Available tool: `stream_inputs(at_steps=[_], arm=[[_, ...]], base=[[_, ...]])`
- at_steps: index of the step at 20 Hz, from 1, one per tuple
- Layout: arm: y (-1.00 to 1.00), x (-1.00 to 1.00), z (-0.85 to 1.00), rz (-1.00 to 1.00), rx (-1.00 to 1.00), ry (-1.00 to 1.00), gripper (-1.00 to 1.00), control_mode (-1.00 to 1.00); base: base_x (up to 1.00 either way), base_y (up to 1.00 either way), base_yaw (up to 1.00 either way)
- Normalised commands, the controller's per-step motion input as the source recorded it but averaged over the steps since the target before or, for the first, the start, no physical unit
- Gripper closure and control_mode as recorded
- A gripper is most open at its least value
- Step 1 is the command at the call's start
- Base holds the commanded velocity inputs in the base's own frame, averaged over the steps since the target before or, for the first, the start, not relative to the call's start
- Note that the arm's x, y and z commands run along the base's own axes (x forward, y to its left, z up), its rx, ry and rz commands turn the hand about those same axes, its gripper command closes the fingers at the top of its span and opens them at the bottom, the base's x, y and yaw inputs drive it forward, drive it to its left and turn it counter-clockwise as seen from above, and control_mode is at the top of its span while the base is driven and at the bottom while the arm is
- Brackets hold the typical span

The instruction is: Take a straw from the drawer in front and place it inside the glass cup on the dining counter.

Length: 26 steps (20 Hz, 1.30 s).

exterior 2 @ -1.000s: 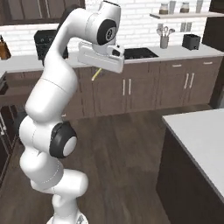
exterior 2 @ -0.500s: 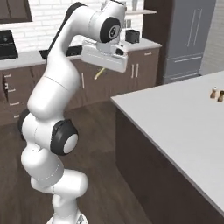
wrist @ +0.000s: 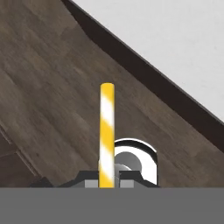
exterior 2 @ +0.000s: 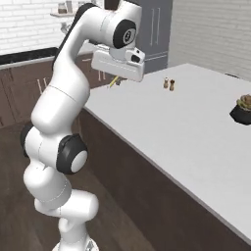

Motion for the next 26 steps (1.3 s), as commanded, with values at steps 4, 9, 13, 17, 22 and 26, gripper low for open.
stream_inputs(at_steps=[4,9,13,17,22,26], arm=[[0.00,0.00,0.00,0.00,0.00,0.00,1.00,1.00],[0.00,0.00,0.00,0.00,0.00,0.00,1.00,1.00],[0.00,0.00,0.00,0.00,0.00,0.00,1.00,1.00],[0.00,0.00,0.00,0.00,0.00,0.00,1.00,1.00],[0.00,0.00,0.00,0.00,0.00,0.00,1.00,1.00],[0.00,0.00,0.00,0.00,0.00,0.00,1.00,1.00]], base=[[-0.76,-0.99,-0.32],[-0.74,-1.00,-0.27],[-0.77,-1.00,-0.22],[-0.71,-1.00,-0.19],[-0.57,-1.00,-0.14],[-0.44,-1.00,-0.07]])
